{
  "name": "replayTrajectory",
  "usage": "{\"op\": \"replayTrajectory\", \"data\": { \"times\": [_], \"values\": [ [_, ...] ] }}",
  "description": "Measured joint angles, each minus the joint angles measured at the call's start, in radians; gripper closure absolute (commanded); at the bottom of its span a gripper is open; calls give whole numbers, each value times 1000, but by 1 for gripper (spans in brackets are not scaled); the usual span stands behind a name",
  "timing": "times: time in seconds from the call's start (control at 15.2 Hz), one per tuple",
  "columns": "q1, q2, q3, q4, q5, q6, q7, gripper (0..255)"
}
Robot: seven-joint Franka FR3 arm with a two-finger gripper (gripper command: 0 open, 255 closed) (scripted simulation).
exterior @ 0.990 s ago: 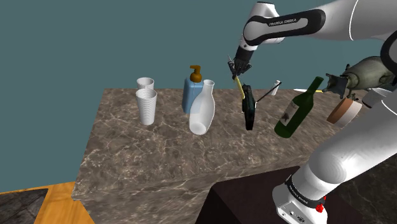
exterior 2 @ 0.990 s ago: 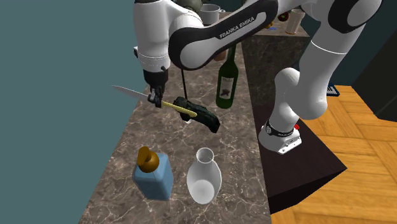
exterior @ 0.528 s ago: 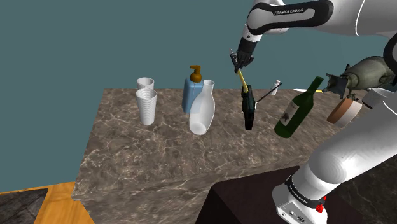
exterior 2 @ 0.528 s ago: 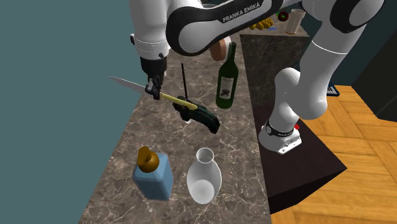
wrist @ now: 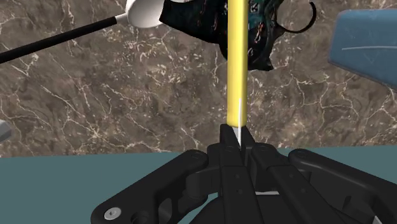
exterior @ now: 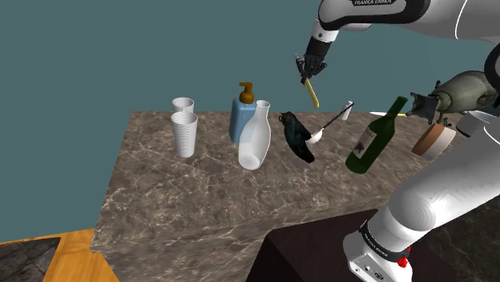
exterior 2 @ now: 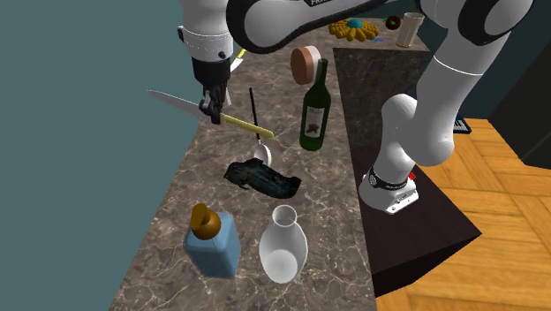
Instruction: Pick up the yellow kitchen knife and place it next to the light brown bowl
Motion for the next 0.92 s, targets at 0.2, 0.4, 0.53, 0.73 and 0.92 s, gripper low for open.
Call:
{"op": "replayTrajectory", "data": {
  "times": [0.2,0.4,0.53,0.73,0.92],
  "values": [
    [-28,-40,-38,-46,0,9,-65,255],
    [-55,-66,-78,-72,-1,10,-131,255],
    [-75,-89,-108,-97,-5,13,-178,255],
    [-105,-100,-156,-101,-8,8,-255,255],
    [-132,-106,-200,-108,-12,12,-325,255]
  ]
}}
